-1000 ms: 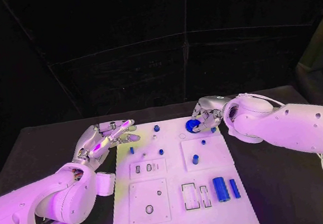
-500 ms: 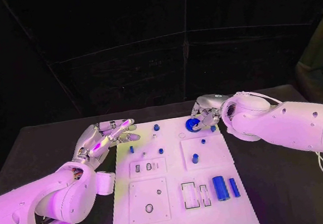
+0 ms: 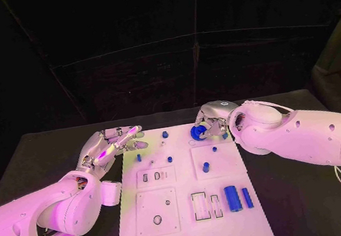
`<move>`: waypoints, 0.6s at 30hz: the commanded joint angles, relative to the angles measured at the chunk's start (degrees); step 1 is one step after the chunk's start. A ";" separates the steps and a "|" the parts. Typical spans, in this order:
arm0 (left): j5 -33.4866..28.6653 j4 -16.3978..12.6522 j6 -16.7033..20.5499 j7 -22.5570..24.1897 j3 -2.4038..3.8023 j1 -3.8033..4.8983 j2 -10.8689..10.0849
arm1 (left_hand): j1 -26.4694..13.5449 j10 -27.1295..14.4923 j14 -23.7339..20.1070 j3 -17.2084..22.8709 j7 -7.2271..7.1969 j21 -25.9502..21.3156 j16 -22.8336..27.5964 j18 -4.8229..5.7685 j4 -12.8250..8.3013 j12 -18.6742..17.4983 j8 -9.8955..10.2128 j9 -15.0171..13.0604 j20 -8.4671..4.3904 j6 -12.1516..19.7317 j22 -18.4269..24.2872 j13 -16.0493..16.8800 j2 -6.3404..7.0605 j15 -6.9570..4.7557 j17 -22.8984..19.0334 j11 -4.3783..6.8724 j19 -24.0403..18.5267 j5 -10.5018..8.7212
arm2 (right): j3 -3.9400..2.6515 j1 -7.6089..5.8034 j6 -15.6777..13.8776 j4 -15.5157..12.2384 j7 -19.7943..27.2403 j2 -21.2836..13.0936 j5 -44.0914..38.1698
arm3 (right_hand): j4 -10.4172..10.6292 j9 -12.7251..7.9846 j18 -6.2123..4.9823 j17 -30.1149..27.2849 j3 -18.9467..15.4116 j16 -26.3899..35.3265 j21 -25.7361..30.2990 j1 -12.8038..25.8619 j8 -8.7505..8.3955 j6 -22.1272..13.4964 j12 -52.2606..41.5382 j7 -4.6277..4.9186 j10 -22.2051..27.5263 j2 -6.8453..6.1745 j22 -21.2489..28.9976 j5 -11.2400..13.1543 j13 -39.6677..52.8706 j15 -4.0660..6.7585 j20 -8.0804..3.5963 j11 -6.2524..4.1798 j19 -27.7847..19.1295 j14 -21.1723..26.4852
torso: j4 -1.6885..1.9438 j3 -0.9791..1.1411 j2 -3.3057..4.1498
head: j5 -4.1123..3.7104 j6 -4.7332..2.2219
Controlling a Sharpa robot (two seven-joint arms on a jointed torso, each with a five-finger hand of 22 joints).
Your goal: Assemble the parts on the task board
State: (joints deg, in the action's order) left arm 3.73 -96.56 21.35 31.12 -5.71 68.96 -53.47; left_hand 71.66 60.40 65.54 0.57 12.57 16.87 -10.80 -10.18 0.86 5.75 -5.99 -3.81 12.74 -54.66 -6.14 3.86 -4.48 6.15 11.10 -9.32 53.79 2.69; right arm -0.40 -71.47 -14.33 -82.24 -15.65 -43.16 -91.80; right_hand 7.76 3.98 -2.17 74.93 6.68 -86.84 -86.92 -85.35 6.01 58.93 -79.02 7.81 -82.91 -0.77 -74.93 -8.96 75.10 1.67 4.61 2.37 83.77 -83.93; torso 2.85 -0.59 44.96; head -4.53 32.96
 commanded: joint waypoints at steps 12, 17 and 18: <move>0.16 -0.07 -0.93 -0.12 0.04 0.08 0.04 | 0.40 0.22 -0.03 -0.13 0.11 -0.31 0.37 -0.35 -0.39 -0.38 0.29 0.02 0.23 -0.16 0.09 -0.01 -0.01 0.37 0.08 -0.15 0.05 0.20 | -0.10 -0.19 -8.28 -2.89 -1.92 5.29 -5.22 | 1.07 0.15 0.84 8.06 2.01 -0.24 -0.93 4.60 -0.14 3.66 0.42 -1.13 -0.61 -1.84 -9.23 -3.09 3.19 0.27 -0.05 -0.50 2.05 -4.58 | 0.14 -0.09 0.05 | 0.49 -0.37; 0.16 0.11 -0.98 -0.13 0.05 0.08 0.20 | 0.43 0.22 -0.03 -0.13 0.11 -0.32 0.40 -0.35 -0.42 -0.41 0.32 0.03 0.23 -0.16 0.10 -0.01 -0.02 0.37 0.09 -0.15 0.05 0.20 | -0.06 -0.19 -6.93 -0.47 -2.42 8.97 -5.71 | 1.06 0.13 0.88 8.02 2.09 -0.22 -0.99 4.77 -0.22 3.64 0.60 -1.11 -0.52 -2.06 -9.40 -3.09 3.05 0.27 -0.04 -0.49 2.17 -4.57 | 0.18 -0.06 0.05 | 0.64 -0.16; 0.16 0.15 -0.99 -0.14 0.05 0.08 0.25 | 0.43 0.22 -0.03 -0.13 0.11 -0.32 0.40 -0.35 -0.42 -0.41 0.32 0.03 0.23 -0.16 0.10 -0.01 -0.02 0.37 0.09 -0.15 0.05 0.20 | -0.04 -0.19 -6.59 0.07 -2.45 9.62 -5.75 | 1.06 0.12 0.88 7.98 2.11 -0.20 -0.99 4.81 -0.24 3.63 0.69 -1.10 -0.48 -2.10 -9.41 -3.07 2.97 0.27 -0.04 -0.48 2.17 -4.56 | 0.20 -0.06 0.07 | 0.64 -0.16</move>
State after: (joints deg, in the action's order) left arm 3.73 -96.40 21.15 31.00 -5.71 68.96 -53.32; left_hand 71.66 60.40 65.54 0.41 12.57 16.87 -10.59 -10.18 0.71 5.53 -5.99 -3.81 12.73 -54.66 -6.09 3.86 -4.48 6.15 11.09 -9.32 53.79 2.69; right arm -0.45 -71.53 -20.29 -82.64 -17.09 -33.88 -95.93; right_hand 8.82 3.96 -2.19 74.92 8.45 -86.84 -87.58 -80.92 6.03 59.23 -78.69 8.10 -83.61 -2.86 -74.93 -11.99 74.95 1.68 4.61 1.66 83.77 -83.92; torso 3.00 -0.66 45.01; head -3.90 32.76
